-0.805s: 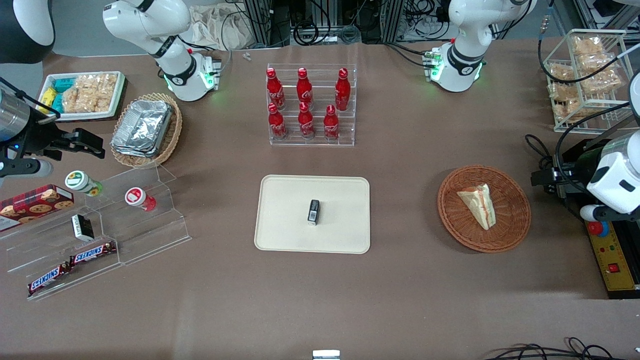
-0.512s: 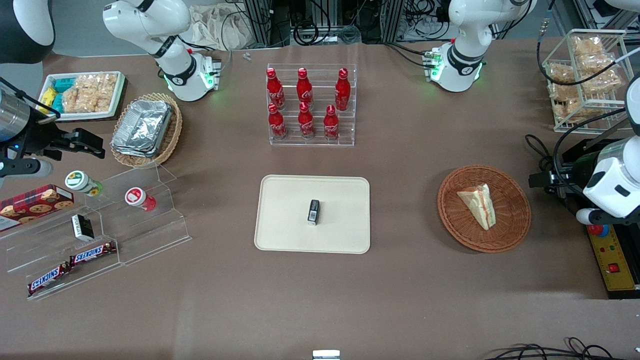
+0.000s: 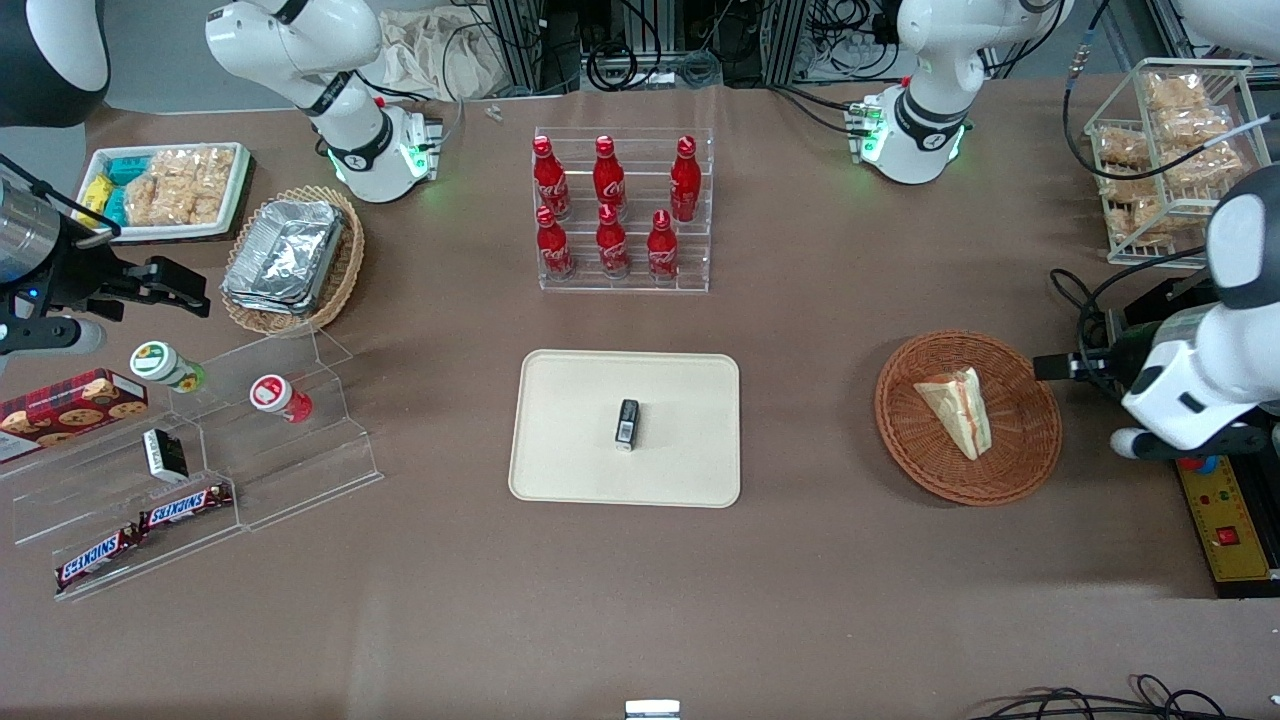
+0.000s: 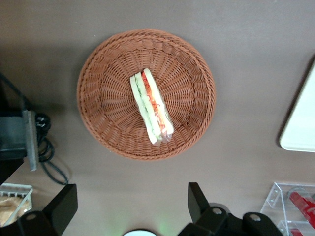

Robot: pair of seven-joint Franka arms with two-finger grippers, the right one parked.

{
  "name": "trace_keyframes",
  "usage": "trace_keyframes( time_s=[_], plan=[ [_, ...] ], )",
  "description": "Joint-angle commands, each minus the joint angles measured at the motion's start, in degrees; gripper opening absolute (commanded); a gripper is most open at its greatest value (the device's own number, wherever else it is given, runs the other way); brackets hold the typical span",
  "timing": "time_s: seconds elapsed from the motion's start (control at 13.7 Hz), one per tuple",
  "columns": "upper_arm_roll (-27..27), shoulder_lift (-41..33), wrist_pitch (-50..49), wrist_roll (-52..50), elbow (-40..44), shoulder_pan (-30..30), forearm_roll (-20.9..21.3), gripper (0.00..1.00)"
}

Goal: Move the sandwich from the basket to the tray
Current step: 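Move the left gripper over the wicker basket toward the sandwich wedge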

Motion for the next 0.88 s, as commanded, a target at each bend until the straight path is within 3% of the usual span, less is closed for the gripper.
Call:
trace_keyframes(
  time_s=[0.0,0.29,0.8],
  plan=[
    [-0.3,-4.1,7.8,-0.5,-10.8,0.2,0.3,0.99],
    [-0.2,-6.7,18.8,-0.6,-21.3,0.3,-0.1,0.99],
    [-0.2,-4.1,34.4,-12.4,-31.0,0.4,-0.5,0.99]
  ],
)
